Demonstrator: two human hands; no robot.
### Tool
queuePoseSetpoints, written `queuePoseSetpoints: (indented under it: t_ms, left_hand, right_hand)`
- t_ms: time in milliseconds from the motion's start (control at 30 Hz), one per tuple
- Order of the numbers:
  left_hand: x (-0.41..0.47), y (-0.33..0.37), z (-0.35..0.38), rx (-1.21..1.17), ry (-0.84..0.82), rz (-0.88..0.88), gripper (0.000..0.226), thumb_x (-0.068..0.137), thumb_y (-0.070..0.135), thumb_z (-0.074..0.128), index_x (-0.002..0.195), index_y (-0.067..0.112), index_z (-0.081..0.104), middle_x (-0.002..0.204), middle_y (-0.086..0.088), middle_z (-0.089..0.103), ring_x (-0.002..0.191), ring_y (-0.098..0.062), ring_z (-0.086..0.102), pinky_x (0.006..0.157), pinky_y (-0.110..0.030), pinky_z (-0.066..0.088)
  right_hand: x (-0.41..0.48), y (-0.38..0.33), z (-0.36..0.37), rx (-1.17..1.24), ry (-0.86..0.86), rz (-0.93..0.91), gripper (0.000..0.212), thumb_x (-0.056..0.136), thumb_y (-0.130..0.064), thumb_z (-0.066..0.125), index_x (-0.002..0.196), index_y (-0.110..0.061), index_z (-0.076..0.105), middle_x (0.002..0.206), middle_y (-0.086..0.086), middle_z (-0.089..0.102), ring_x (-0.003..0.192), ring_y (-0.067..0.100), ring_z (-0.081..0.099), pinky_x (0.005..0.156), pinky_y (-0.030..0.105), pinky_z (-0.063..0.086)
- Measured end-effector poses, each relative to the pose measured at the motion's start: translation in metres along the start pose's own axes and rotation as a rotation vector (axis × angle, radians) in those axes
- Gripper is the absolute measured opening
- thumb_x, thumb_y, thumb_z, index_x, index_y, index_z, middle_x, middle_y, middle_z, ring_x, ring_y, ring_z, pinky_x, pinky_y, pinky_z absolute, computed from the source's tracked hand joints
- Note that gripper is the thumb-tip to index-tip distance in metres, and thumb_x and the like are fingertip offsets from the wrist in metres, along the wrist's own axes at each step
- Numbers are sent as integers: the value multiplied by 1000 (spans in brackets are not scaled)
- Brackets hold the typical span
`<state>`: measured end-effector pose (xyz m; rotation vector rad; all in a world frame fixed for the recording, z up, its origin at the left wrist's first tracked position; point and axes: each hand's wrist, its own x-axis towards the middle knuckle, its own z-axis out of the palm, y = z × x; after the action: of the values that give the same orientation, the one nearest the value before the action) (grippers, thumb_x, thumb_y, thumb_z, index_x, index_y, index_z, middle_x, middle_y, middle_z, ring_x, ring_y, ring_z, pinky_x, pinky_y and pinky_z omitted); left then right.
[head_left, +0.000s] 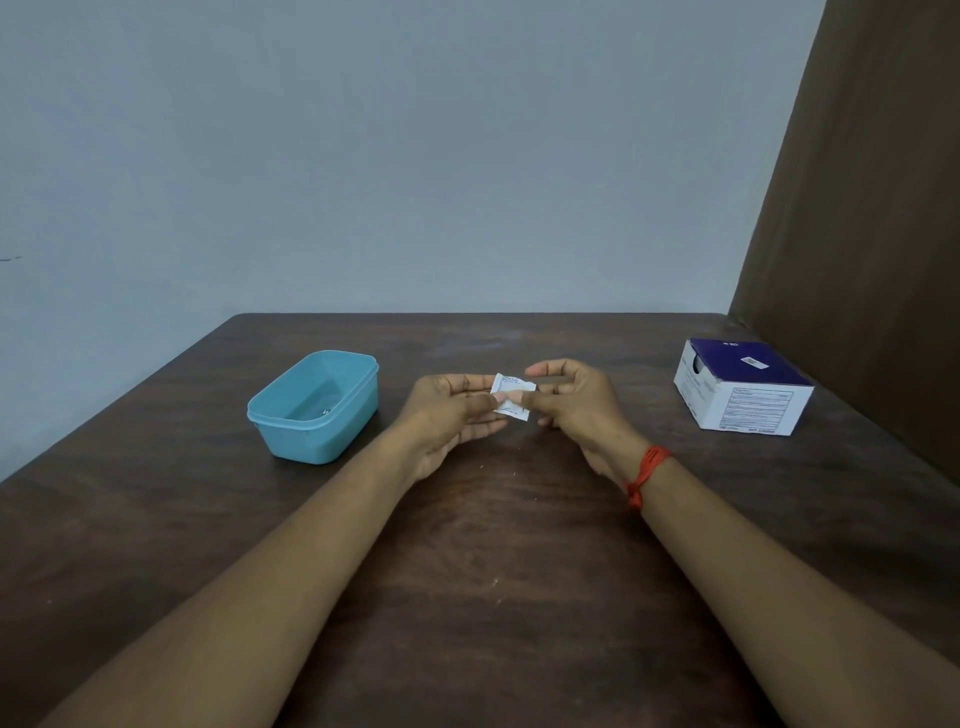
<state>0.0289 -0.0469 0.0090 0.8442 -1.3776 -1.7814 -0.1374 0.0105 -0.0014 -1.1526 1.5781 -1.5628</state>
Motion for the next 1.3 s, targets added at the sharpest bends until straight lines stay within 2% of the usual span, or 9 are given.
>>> queuePoseSetpoints:
  t_ms: [100, 233, 367, 467, 733, 900, 1000, 1167, 1300]
  left_hand:
    - [1, -1, 1, -40, 25, 16, 22, 89, -4, 69, 111, -3, 69, 101, -19, 77, 92, -26, 76, 76, -31, 63]
    - [2, -3, 0, -38, 29, 27, 25, 89, -4, 70, 114, -4, 67, 104, -20, 76, 93, -27, 76, 77, -32, 63]
    - [4, -1, -6, 79, -4, 34, 23, 88, 0, 72, 111, 2, 69, 101, -16, 77, 90, -27, 76, 77, -34, 63]
    - [6, 2, -12, 220, -16, 73, 21, 86, 5, 76, 107, 7, 73, 96, -12, 78, 76, -20, 75, 73, -32, 63]
    - [5, 5, -20, -65, -126, -84, 15, 90, -2, 68, 101, 5, 75, 95, -17, 77, 82, -22, 76, 73, -32, 62]
    - [3, 7, -16, -70, -138, -94, 16, 94, -3, 61, 104, 0, 73, 100, -21, 75, 87, -25, 76, 74, -33, 62]
    - [3, 8, -17, -64, -143, -88, 19, 94, 5, 60, 96, 2, 79, 103, -21, 75, 90, -26, 76, 76, -33, 61]
    - [5, 6, -13, 12, -83, -34, 21, 76, 20, 85, 90, 5, 81, 98, -16, 77, 88, -24, 75, 75, -31, 60]
    - [5, 3, -13, 46, -47, 22, 30, 62, 13, 86, 90, 7, 80, 95, -16, 78, 86, -23, 77, 70, -27, 61]
  right_hand:
    - [1, -1, -2, 11, -8, 29, 22, 78, -14, 86, 96, -12, 74, 81, 2, 77, 63, 7, 66, 57, 24, 53]
    - [1, 0, -4, 15, -61, 43, 9, 79, -8, 83, 81, -13, 75, 70, 4, 72, 58, 8, 62, 54, 24, 55]
    - [2, -2, -5, -1, -76, 12, 11, 81, -4, 80, 84, -13, 75, 68, 1, 73, 57, 7, 62, 54, 21, 53]
    - [1, -2, -7, 23, -104, -30, 15, 81, -2, 79, 86, -15, 75, 73, 2, 74, 57, 7, 62, 55, 21, 53]
    - [2, -2, -8, 58, -196, -123, 33, 87, 6, 68, 74, -21, 81, 79, 2, 77, 60, 9, 66, 60, 20, 55]
    - [2, -3, -10, 87, -198, -95, 35, 90, 8, 63, 72, -17, 80, 83, 6, 78, 69, 17, 71, 66, 26, 58]
    - [2, -4, -9, 91, -170, -79, 37, 92, 7, 58, 72, -15, 80, 83, 11, 77, 70, 21, 70, 68, 28, 60]
    - [1, -8, -6, 114, -158, -81, 38, 92, 2, 55, 68, -13, 80, 79, 10, 75, 69, 16, 69, 68, 31, 60]
    - [0, -6, -6, 61, -155, -104, 30, 92, 1, 61, 74, -15, 80, 82, 7, 77, 75, 18, 71, 71, 29, 60]
